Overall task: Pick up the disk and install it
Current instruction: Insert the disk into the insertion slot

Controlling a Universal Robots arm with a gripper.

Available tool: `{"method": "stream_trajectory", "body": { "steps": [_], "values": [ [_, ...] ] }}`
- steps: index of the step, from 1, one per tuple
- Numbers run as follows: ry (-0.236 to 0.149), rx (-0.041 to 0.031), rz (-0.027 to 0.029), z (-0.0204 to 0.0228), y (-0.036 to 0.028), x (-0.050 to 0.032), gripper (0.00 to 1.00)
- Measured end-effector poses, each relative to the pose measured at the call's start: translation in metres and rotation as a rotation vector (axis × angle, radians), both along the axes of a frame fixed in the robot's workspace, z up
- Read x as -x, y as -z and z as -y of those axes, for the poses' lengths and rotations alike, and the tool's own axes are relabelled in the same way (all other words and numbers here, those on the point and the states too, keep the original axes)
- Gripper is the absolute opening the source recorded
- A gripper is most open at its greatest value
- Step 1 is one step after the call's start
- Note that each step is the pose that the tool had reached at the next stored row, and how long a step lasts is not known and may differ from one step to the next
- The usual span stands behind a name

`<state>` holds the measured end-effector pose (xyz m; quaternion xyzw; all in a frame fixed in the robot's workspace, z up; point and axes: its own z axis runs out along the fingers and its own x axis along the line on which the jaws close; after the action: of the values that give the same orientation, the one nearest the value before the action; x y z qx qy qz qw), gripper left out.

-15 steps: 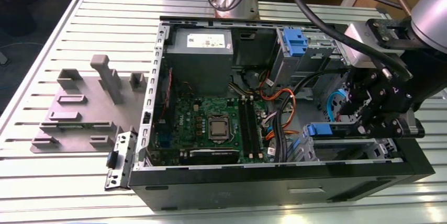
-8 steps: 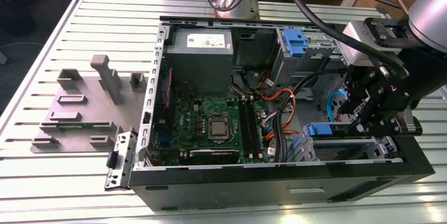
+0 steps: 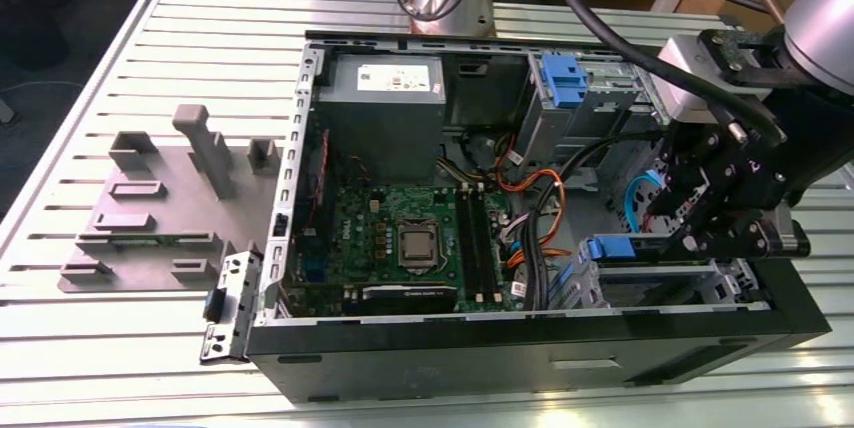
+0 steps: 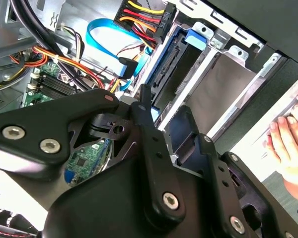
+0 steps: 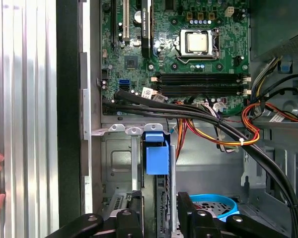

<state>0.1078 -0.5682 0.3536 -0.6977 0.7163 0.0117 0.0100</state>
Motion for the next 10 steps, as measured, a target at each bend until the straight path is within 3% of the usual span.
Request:
{"method": "stream_trajectory", "body": {
  "steps": [5,10],
  "values": [
    [0.0,0.0001,0.0,0.0,-0.0049,0.0,0.42],
    [0.0,0.0002,0.0,0.0,-0.0056,0.0,0.42]
  ]
}}
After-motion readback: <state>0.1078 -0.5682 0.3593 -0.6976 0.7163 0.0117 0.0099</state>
